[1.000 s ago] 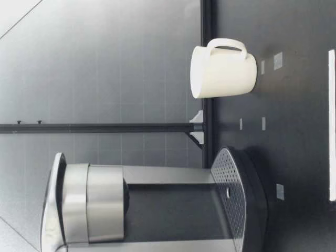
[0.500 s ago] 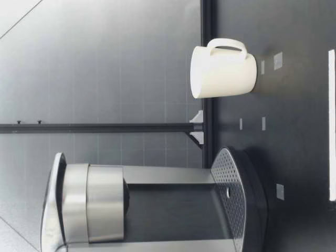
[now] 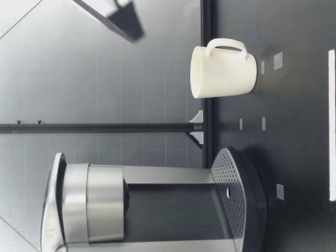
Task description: Place the coffee capsule inside the capsule container, then place the cup onto the center of the cup tray.
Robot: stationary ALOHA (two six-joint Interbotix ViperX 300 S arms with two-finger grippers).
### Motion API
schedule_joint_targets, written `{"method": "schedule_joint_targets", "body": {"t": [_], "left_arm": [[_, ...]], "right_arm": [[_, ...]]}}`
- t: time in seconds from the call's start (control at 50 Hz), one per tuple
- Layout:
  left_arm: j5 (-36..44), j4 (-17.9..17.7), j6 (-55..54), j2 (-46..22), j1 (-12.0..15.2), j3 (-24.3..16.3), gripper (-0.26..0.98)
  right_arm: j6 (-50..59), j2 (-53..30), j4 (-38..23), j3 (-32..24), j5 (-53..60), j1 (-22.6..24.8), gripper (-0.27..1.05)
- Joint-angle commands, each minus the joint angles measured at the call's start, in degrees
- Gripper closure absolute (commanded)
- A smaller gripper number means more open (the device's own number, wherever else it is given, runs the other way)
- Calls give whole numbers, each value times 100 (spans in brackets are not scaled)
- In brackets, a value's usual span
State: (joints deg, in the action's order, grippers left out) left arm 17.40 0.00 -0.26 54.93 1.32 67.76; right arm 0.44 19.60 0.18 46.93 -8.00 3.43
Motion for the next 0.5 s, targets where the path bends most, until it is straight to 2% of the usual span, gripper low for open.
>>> {"method": "schedule_joint_targets", "body": {"t": [0.0,0.26,0.38,0.48], "left_arm": [[44,18,9,-79,9,-132,67],[9,9,0,-211,9,-149,67],[0,18,0,-220,9,-141,67],[-26,18,0,-220,9,-132,67]], "right_arm": [[0,-299,26,-352,-70,123,80],[-18,-1248,88,-1099,-650,220,79],[-26,-1696,97,-1468,-1046,334,70],[-18,-2021,97,-1749,-1441,396,57]]}}
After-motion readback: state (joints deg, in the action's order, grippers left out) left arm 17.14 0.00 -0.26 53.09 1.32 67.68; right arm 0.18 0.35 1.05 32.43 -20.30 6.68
